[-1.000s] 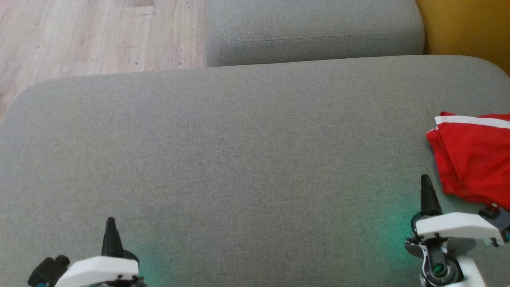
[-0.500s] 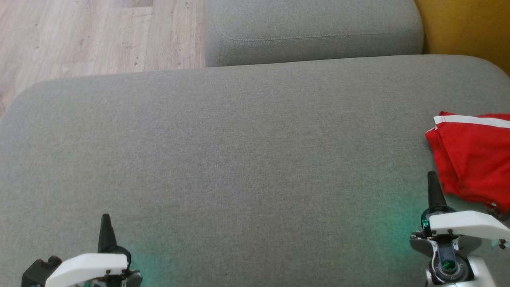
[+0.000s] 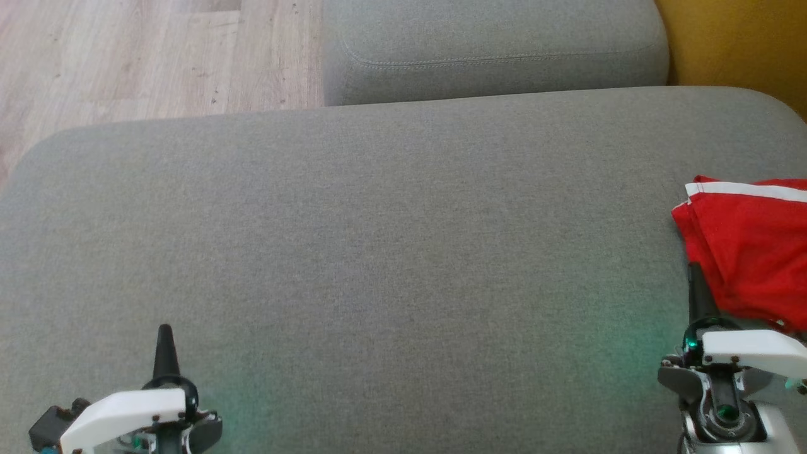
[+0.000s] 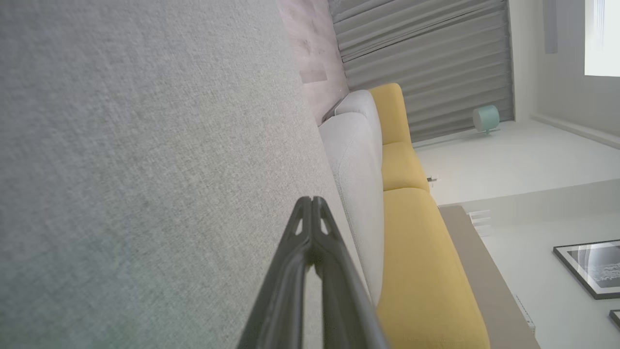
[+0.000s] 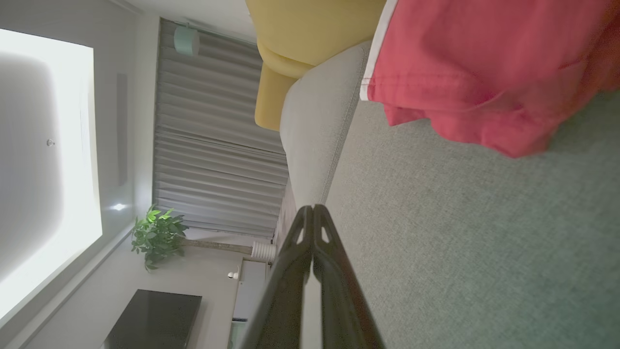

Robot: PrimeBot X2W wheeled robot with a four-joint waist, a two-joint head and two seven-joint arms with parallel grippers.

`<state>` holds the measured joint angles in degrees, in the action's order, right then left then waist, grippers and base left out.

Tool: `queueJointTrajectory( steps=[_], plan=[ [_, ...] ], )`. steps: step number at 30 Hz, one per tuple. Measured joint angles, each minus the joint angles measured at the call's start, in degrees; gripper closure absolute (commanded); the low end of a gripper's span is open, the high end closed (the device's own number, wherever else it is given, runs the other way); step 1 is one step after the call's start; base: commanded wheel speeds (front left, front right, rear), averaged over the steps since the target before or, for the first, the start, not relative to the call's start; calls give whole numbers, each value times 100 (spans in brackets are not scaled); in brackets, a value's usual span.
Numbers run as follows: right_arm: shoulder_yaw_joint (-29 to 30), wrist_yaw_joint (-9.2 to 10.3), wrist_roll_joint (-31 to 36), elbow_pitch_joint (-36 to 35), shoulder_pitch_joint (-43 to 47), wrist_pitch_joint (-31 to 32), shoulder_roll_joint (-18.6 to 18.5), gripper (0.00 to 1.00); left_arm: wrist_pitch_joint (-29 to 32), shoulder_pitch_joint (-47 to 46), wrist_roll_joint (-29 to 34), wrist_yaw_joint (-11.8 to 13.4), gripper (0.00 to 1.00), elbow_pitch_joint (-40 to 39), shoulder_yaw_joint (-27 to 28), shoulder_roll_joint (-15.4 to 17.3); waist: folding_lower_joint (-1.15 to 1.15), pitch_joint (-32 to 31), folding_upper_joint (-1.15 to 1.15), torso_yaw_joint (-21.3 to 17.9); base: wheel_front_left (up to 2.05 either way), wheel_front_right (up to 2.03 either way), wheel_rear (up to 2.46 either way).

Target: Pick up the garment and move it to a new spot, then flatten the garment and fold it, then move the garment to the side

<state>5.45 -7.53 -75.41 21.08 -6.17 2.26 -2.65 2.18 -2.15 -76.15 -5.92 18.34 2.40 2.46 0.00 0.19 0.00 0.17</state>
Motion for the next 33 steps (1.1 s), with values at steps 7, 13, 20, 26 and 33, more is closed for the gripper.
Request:
queueJointTrajectory(
  steps=[7,13,20,26,33],
  plan=[
    [56,0,-464,-126,6,101,0,100,118,-1,-447,-22,100,-30,103,0,0,-1,0,-5,0,0,0],
    [90,0,-788,-225,12,186,0,100,188,-2,-759,-60,100,-82,124,0,0,-1,0,-8,0,0,0],
    [160,0,-1244,-342,119,289,1,100,308,-38,-1203,-74,100,-171,146,0,0,-1,0,-13,0,0,0],
    [219,0,-1621,-460,119,386,1,100,389,-118,-1568,-118,100,-218,169,0,0,-2,0,-17,0,0,0],
    [223,0,-1637,-472,119,388,1,100,389,-124,-1571,-118,100,-218,175,0,0,-2,0,-17,0,0,0]
  ],
)
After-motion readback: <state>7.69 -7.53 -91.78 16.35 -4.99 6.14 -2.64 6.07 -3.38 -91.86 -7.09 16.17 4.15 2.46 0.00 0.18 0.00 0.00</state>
